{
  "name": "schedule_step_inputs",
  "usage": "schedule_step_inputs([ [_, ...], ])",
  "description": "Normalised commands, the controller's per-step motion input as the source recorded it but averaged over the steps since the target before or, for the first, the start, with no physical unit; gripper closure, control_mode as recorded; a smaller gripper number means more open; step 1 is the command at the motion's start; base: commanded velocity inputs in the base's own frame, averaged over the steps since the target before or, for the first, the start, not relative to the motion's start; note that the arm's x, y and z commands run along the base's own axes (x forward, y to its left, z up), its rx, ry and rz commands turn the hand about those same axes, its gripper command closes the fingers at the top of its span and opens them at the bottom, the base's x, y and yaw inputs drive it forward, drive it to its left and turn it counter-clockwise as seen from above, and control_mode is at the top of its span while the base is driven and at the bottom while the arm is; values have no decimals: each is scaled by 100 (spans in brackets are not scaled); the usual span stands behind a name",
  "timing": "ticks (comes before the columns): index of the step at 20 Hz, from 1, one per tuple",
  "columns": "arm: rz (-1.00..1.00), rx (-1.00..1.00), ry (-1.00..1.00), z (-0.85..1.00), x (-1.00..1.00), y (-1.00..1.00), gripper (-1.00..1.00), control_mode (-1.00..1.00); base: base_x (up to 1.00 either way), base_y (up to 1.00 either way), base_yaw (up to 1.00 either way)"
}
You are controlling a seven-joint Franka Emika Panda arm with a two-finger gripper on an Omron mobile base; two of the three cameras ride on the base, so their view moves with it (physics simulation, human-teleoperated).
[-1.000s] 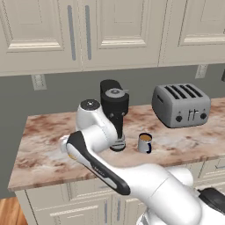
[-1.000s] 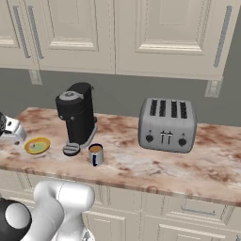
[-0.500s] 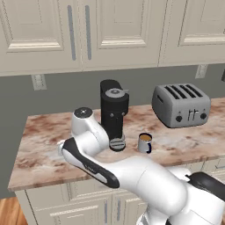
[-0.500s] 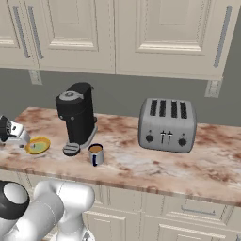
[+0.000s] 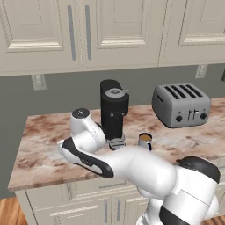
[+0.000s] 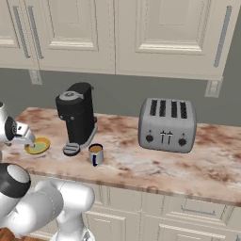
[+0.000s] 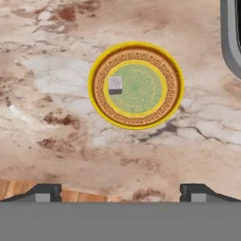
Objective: Take a sugar cube from the saucer and place it inside the coffee. Then, grab milk from the fridge and place it next to the coffee on the counter to sweeten the coffee.
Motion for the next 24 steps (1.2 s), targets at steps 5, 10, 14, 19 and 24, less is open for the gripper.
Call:
schedule_step_inputs([
  [5, 0, 0, 0, -16, 25, 0, -100, -100, 0, 0, 0],
  [10, 0, 0, 0, -15, 19, 0, -100, -100, 0, 0, 0],
  [14, 0, 0, 0, -19, 19, 0, -100, -100, 0, 0, 0],
  [19, 0, 0, 0, -19, 10, 0, -100, -100, 0, 0, 0],
  [24, 0, 0, 0, -14, 9, 0, -100, -100, 0, 0, 0],
])
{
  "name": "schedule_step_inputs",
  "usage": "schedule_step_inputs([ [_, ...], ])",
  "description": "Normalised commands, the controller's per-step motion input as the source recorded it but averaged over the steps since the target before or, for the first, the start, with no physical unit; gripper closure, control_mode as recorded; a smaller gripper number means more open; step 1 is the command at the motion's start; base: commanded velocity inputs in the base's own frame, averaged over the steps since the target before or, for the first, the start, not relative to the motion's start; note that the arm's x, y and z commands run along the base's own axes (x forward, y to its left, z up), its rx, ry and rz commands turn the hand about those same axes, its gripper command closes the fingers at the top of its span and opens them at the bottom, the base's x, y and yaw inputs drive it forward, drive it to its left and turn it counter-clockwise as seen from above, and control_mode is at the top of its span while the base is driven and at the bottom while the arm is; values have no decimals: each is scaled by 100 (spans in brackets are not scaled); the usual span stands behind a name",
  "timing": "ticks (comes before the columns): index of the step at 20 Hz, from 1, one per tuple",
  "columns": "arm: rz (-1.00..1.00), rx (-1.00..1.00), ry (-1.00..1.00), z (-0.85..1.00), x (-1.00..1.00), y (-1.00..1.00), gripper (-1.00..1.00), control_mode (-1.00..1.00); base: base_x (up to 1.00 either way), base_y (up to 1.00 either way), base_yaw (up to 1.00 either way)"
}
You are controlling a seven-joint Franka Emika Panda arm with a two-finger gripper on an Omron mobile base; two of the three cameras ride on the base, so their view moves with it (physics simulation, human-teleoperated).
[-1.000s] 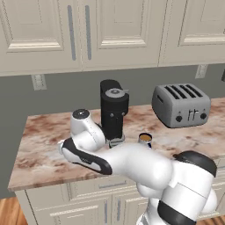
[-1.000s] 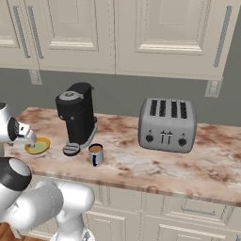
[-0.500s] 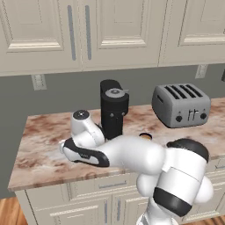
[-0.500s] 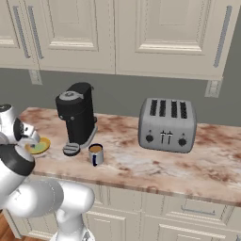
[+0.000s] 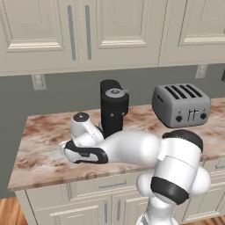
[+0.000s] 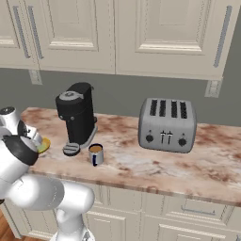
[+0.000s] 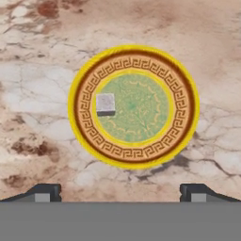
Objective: Take a sugar cube from the saucer and place it inside the coffee. Then, grab milk from the fridge and place it next to the coffee on the counter to sweeten the coffee.
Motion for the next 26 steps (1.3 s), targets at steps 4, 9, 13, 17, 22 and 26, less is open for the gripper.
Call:
schedule_step_inputs([
  [4, -2, 0, 0, -5, 12, 3, -100, -100, 0, 0, 0],
  [9, -1, 0, 0, -7, 9, 1, -100, -100, 0, 0, 0],
  [13, -1, 0, 0, -7, 9, 4, -100, -100, 0, 0, 0],
  [17, -1, 0, 0, -9, 10, 6, -100, -100, 0, 0, 0],
  [22, -2, 0, 0, -7, 18, 10, -100, -100, 0, 0, 0],
  [26, -2, 0, 0, -8, 19, 8, -100, -100, 0, 0, 0],
])
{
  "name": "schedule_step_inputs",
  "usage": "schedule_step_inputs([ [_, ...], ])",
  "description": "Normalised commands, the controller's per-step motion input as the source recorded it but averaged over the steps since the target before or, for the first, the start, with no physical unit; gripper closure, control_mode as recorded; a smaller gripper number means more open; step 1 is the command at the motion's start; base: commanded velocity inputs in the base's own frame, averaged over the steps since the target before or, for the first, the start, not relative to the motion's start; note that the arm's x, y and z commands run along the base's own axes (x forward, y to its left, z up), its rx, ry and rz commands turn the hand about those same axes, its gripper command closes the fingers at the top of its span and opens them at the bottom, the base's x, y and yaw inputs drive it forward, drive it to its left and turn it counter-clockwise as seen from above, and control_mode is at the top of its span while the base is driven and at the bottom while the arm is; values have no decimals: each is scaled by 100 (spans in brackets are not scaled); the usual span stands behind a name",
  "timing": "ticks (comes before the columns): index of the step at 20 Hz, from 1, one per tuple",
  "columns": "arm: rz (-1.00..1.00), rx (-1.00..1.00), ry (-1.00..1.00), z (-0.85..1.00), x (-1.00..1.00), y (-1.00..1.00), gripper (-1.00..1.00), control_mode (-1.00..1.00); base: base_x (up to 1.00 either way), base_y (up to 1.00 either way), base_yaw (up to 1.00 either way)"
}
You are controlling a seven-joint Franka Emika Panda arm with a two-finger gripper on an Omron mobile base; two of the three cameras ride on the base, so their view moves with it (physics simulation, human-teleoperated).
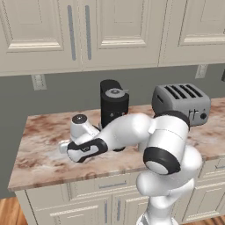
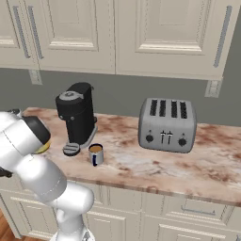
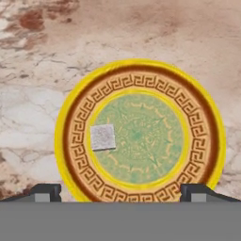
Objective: Take a sugar cube from the saucer and place it inside the coffee. Then, grab milk from the fridge and place it next to the coffee on the counter to sweeten the coffee.
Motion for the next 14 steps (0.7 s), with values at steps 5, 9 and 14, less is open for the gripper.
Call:
schedule_step_inputs([
  [5, -3, 0, 0, -6, 17, 6, -100, -100, 0, 0, 0],
  [9, -3, 0, 0, -9, 14, 8, -100, -100, 0, 0, 0],
  [14, -3, 0, 1, -11, 15, 11, -100, -100, 0, 0, 0],
])
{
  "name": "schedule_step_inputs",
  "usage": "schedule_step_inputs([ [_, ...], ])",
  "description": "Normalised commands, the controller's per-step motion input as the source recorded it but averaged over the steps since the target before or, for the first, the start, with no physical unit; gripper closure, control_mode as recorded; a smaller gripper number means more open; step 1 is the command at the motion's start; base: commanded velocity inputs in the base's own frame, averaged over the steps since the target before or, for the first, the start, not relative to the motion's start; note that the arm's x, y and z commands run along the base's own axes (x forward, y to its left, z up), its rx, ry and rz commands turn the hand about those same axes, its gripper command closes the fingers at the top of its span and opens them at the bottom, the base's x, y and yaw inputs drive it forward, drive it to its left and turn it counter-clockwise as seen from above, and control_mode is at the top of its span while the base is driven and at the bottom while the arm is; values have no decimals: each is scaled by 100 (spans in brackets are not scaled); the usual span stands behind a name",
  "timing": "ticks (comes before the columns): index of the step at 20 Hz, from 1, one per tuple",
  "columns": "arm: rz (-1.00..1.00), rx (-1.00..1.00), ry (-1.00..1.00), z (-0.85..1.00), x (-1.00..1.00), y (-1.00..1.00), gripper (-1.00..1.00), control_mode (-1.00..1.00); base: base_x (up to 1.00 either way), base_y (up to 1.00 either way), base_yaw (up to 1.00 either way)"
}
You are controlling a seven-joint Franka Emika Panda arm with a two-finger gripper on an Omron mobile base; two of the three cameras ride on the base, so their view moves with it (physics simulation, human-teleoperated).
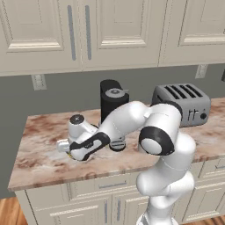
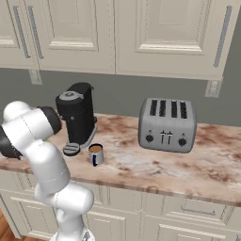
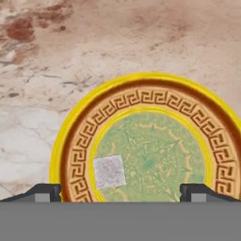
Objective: Take a sugar cube from the saucer and place it inside the coffee. Then, grab milk from the fridge and place it next to the coffee on the counter to sweeten the coffee.
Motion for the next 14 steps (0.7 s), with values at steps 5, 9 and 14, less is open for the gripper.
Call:
schedule_step_inputs([
  [5, -3, 0, 0, -13, 18, 9, -100, -100, 0, 0, 0],
  [9, -2, 0, 0, -16, 17, 4, 100, -100, 0, 0, 0],
  [14, -2, 0, 0, -22, 1, 0, 100, -100, 0, 0, 0],
])
